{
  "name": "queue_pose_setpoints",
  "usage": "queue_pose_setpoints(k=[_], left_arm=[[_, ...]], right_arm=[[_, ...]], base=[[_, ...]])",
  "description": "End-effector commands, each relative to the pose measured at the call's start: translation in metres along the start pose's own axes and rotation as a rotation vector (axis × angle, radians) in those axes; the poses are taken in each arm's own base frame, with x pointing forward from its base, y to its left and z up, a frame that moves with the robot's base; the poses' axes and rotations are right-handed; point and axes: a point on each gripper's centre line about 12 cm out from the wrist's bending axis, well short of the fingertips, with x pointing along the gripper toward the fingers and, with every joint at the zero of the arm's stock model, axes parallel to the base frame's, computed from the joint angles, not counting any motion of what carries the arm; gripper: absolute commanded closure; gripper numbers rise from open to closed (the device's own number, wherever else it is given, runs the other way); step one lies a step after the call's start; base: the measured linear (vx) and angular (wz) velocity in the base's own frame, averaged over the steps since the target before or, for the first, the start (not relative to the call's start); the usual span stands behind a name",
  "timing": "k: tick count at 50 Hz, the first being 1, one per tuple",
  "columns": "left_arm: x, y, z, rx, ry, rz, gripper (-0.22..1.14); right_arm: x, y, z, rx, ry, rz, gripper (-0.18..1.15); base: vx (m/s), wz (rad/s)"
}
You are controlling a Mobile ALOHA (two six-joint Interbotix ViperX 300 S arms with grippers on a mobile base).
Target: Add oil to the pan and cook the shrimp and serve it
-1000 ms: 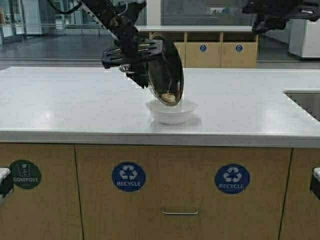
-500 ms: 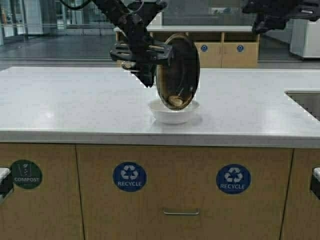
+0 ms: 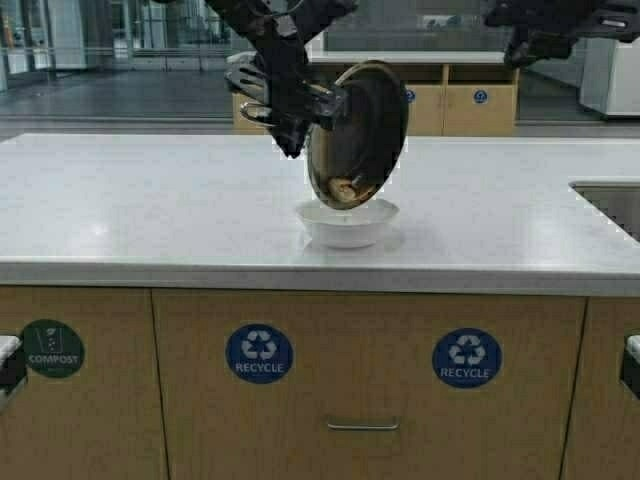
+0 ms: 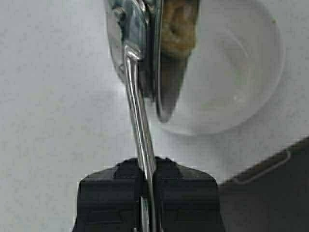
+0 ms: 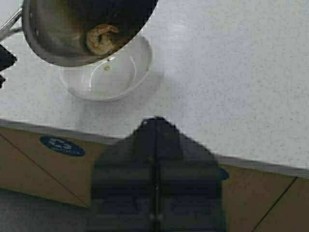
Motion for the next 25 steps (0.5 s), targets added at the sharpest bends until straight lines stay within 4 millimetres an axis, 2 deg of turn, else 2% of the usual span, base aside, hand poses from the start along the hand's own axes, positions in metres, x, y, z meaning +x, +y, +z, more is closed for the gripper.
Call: queue_pose_setpoints(k=[1, 8, 25], left_arm=[[-0.0241, 0.0093, 0.0409, 0.008, -0.105, 0.024, 0.88], [-0.0223, 0.0097, 0.0368, 0.055, -0.081, 0.052, 0.88], [-0.0277, 0.0138, 0.0447, -0.001, -0.098, 0.061, 0.88]], right_arm=[[-0.0026, 0.0014, 0.0097, 0.001, -0.033, 0.004, 0.92], [-0.0030, 0.0015, 0.0109, 0.003, -0.038, 0.004, 0.92], [-0.0040, 0.0016, 0.0110, 0.005, -0.039, 0.004, 0.92]], base=[[0.00, 0.00], [0.00, 0.00], [0.00, 0.00]])
